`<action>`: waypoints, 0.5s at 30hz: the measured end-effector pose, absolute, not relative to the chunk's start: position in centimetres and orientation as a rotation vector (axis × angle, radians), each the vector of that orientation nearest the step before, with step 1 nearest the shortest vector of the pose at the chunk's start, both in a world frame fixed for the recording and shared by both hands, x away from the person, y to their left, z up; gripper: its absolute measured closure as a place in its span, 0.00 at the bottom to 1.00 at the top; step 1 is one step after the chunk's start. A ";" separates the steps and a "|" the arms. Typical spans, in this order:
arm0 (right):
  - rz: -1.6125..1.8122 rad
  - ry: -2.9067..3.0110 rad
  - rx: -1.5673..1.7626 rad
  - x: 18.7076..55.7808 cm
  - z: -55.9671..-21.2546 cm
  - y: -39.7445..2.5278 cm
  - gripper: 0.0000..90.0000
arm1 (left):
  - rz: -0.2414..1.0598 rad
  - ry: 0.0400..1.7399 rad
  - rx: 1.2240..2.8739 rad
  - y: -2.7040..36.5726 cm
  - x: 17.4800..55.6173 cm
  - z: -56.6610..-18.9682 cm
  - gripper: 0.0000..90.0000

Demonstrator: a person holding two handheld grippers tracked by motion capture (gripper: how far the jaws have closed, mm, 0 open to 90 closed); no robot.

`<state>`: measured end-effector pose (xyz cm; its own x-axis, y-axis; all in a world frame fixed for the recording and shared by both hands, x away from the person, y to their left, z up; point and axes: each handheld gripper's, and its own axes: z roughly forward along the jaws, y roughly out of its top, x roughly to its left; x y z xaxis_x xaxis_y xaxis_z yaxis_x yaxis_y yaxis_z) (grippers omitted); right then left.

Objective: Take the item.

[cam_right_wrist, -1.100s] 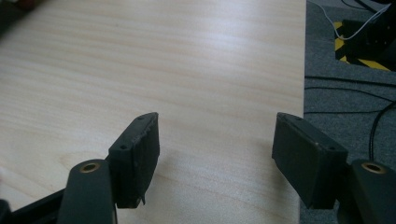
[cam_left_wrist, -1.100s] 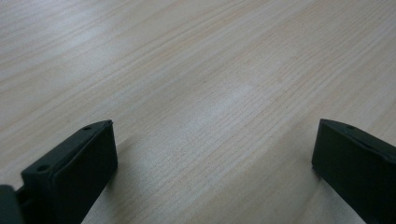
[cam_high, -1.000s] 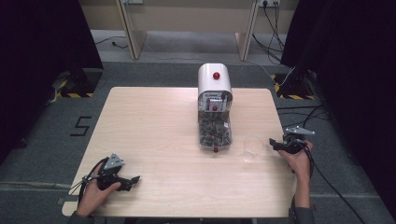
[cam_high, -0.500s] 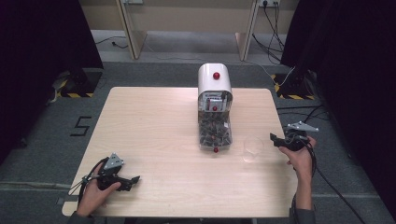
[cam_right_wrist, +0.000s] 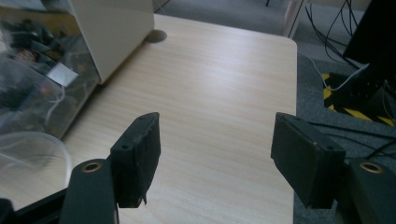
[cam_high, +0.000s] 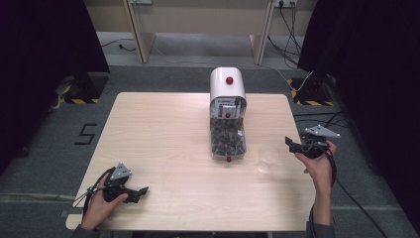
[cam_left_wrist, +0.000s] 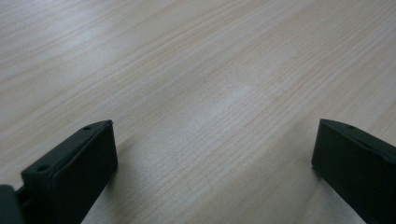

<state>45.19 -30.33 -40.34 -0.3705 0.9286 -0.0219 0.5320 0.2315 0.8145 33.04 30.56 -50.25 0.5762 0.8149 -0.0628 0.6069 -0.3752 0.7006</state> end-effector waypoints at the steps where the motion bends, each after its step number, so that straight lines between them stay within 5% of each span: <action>1: 1.018 1.994 1.332 45.1 -40.1 -30.0 0.38 | 0.385 1.129 2.113 30.6 33.0 -50.3 0.00; 15: 1.141 2.053 1.219 43.3 -36.8 -25.9 0.42 | 0.385 1.129 2.113 30.6 33.0 -50.3 0.00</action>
